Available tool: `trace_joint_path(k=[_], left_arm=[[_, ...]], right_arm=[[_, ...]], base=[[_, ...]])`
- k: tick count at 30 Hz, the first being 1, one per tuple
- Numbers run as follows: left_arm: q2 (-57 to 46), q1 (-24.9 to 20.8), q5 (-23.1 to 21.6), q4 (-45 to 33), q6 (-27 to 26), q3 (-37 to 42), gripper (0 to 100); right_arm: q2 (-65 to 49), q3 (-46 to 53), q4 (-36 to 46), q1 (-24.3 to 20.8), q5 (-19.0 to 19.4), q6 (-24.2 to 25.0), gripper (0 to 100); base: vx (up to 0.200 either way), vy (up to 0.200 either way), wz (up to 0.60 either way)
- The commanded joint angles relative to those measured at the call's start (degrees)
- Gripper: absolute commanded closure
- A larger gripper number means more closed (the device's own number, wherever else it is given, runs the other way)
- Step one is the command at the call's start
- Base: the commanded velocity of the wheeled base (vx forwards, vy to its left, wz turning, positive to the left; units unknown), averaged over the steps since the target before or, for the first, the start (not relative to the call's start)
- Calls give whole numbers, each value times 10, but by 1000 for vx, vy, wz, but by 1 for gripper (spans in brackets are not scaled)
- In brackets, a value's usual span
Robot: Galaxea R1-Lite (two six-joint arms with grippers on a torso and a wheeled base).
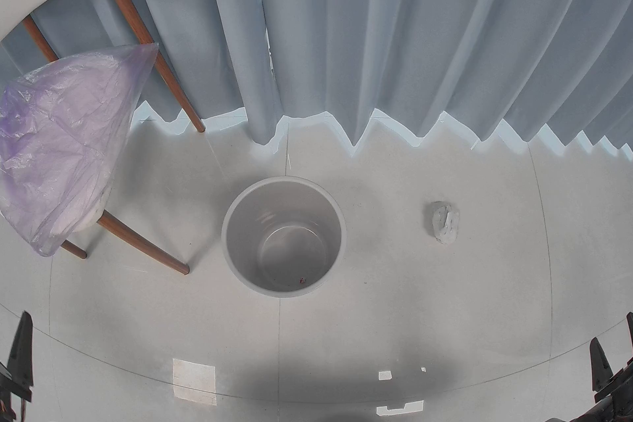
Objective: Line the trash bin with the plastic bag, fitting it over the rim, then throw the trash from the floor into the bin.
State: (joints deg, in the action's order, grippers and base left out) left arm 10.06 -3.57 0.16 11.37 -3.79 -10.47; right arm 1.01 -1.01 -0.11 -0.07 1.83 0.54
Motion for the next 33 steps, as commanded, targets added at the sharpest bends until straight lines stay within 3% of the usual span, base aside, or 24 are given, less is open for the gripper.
trace_joint_path(k=[1,7,11,16,19,21,22,30,33], left_arm=[[265,-6,26,-4,-23,-161,0],[411,27,41,0,-32,-231,0],[507,58,41,12,-98,-271,0],[601,54,41,68,-126,-300,0],[648,53,41,90,-171,-311,0],[650,54,41,91,-175,-312,0],[692,53,40,105,-205,-330,0],[792,32,42,117,-215,-400,0],[823,20,90,124,-266,-430,0]], right_arm=[[-10,10,-1,0,0,0,0],[-10,10,-1,0,0,0,0],[-10,10,-1,0,0,0,0],[-10,10,-1,0,0,0,0],[-10,10,-1,0,0,0,0],[-10,10,-1,0,1,0,0],[-10,10,-1,0,0,0,0],[-10,10,-1,0,1,0,0],[-10,10,-1,0,1,0,0]], base=[[0,0,0],[0,0,0],[0,0,0],[0,0,0],[0,0,0],[0,0,0],[0,0,0],[0,0,0],[0,0,0]])
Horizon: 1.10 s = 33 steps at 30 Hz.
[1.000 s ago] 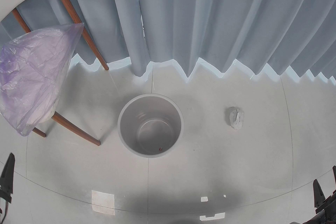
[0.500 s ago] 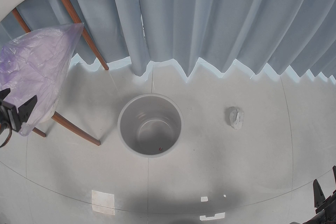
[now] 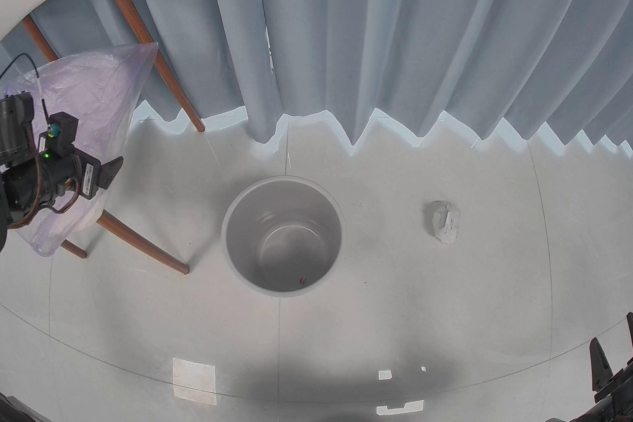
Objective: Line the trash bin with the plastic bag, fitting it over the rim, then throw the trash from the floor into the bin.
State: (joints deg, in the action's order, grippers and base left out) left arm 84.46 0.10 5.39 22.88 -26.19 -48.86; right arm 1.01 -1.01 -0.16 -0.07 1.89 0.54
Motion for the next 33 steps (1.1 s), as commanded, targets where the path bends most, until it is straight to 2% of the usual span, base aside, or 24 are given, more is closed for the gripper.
trace_joint_path(k=[1,8,25,26,33], left_arm=[[90,-21,48,13,-53,-55,0],[133,-30,86,50,-60,-68,0],[136,-17,85,66,-76,-70,0],[136,-17,85,71,-75,-70,100],[135,-20,82,88,-74,-67,100]], right_arm=[[-10,10,0,0,0,0,0],[-10,10,0,0,0,0,0],[-10,10,0,0,0,0,0],[-10,10,0,0,0,0,0],[-10,10,0,0,0,0,0]], base=[[0,0,0],[0,0,0],[0,0,0],[0,0,0],[0,0,0]])
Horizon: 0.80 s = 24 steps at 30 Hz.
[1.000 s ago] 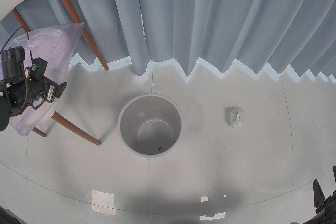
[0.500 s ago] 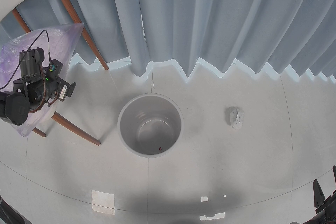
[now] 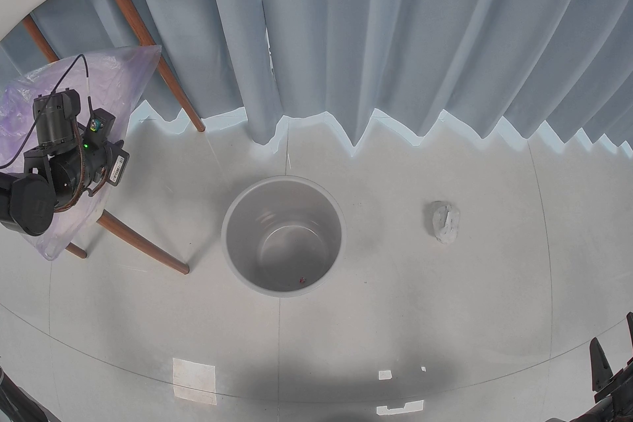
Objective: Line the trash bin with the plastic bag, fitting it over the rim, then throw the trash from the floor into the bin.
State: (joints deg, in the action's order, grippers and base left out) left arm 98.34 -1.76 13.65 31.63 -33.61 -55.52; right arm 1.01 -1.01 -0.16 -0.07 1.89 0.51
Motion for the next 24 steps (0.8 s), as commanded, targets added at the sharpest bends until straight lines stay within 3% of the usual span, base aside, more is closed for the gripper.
trace_joint_path(k=[1,8,14,16,21,22,24], left_arm=[[-5,-3,0,0,1,1,100],[-44,-6,-4,-4,11,-3,100],[-144,-15,-31,-55,70,27,100],[-174,-34,-44,-99,112,32,100],[-206,-99,-113,-166,301,34,100],[-206,-99,-113,-166,301,34,100],[-220,-120,-166,-165,348,39,100]], right_arm=[[-10,10,0,0,0,0,0],[-10,10,0,0,0,0,0],[-10,10,0,0,0,0,0],[-10,10,0,0,0,0,0],[-10,10,0,0,0,-1,0],[-10,10,0,0,0,-1,0],[-10,10,0,0,0,-1,0]], base=[[0,0,0],[0,0,0],[0,0,0],[0,0,0],[0,0,0],[0,0,0],[0,0,0]])
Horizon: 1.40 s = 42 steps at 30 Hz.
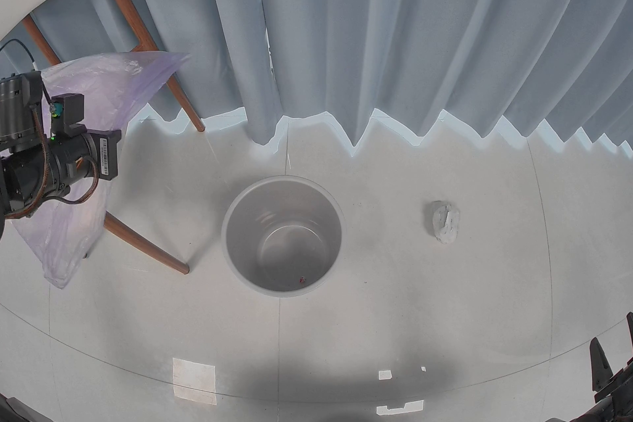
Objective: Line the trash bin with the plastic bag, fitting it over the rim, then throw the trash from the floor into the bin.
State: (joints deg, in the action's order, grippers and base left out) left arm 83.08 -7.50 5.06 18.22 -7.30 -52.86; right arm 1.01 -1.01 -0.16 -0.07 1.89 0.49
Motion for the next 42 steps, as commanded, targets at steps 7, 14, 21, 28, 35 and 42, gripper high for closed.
trace_joint_path(k=[7,14,21,28,35,42], left_arm=[[-83,-142,-160,-33,153,14,100],[-89,-256,-160,-31,268,14,100],[-77,-355,-158,-32,309,14,100],[-67,-401,-157,-30,320,30,100],[-54,-382,-160,-28,317,31,100],[14,-299,-196,33,306,19,100]], right_arm=[[-10,10,0,0,0,0,0],[-10,10,0,0,0,0,0],[-10,10,0,0,0,0,0],[-10,10,0,0,0,0,0],[-10,10,0,0,0,0,0],[-10,10,0,0,0,0,0]], base=[[0,0,0],[0,0,0],[0,0,0],[0,0,0],[0,0,0],[0,0,0]])
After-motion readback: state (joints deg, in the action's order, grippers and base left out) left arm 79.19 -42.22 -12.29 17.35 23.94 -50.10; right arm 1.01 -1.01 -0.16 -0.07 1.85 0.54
